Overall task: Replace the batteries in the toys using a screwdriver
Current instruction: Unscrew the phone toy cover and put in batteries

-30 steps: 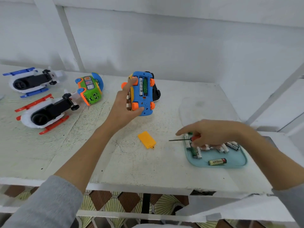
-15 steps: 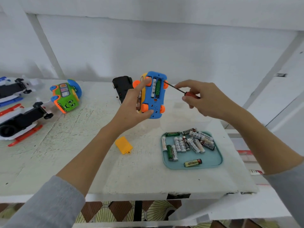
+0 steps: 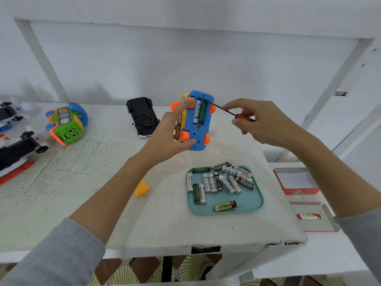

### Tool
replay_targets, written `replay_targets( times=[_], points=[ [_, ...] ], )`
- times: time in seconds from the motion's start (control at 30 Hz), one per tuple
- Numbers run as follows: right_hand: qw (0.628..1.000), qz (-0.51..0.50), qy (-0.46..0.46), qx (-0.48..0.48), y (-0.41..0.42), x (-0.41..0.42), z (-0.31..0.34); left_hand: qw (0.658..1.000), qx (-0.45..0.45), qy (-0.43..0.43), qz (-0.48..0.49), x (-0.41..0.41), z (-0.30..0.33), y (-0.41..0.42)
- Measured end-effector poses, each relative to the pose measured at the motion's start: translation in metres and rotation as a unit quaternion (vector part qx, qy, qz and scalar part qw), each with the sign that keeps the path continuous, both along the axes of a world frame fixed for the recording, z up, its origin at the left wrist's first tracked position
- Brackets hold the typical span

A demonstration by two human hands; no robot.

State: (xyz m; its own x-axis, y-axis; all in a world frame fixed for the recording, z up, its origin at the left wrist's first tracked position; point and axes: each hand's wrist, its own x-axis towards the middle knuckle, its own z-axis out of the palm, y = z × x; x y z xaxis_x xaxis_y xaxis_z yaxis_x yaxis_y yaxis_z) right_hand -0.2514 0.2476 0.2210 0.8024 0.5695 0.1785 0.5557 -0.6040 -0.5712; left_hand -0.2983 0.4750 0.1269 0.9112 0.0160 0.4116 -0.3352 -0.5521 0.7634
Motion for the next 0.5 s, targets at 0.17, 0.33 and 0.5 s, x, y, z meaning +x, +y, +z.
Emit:
replay_targets(
  times=[0.17, 0.33, 0.5],
  points=[
    [1.000, 0.000, 0.001, -0.006, -0.006, 0.004, -0.002, 1.000, -0.005, -0.004, -0.010, 0.004, 0.000, -0.005],
    [1.000, 0.004, -0.002, -0.018, -0.013, 0.010, -0.001, 1.000, 0.009, 0.009, -0.025, 0.009, 0.002, -0.007],
    [0.987, -0.022, -0.089, -0.129, -0.019, 0.022, -0.001, 0.997, 0.067, 0.020, -0.036, 0.016, 0.013, -0.008]
  ],
)
